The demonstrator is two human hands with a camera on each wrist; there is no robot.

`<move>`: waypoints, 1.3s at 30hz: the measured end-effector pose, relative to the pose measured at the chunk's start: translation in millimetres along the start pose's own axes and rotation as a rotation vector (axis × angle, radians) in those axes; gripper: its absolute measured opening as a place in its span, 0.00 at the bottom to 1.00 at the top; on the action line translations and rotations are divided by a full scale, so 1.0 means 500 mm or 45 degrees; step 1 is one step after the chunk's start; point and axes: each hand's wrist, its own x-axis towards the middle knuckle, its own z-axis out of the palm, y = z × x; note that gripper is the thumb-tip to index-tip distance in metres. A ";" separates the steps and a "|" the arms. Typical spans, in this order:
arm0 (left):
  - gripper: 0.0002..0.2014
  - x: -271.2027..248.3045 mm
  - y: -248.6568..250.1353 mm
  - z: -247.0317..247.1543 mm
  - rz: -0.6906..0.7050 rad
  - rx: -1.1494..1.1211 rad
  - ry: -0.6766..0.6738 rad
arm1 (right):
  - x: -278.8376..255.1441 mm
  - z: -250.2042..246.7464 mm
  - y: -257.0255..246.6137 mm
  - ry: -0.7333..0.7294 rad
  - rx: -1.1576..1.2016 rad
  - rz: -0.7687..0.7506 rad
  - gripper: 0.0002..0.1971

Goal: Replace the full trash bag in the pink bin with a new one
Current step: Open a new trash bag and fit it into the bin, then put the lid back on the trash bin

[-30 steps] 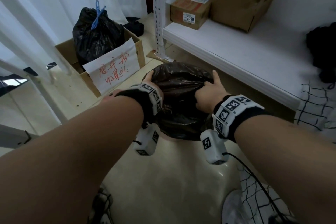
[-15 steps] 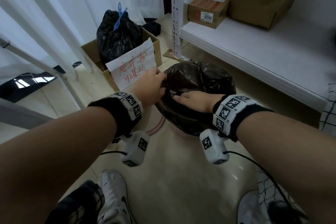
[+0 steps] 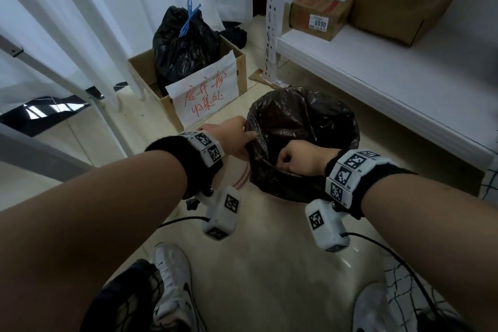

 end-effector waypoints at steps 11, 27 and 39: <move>0.18 -0.009 -0.095 -0.078 -0.095 0.496 0.266 | 0.051 -0.075 -0.060 0.744 -0.095 0.016 0.15; 0.35 0.132 -0.277 0.034 -0.382 0.748 0.108 | 0.163 -0.001 -0.106 0.689 -0.275 -0.072 0.13; 0.17 0.056 -0.164 -0.131 -0.030 1.413 0.153 | 0.111 -0.009 -0.148 0.535 -0.330 -0.033 0.16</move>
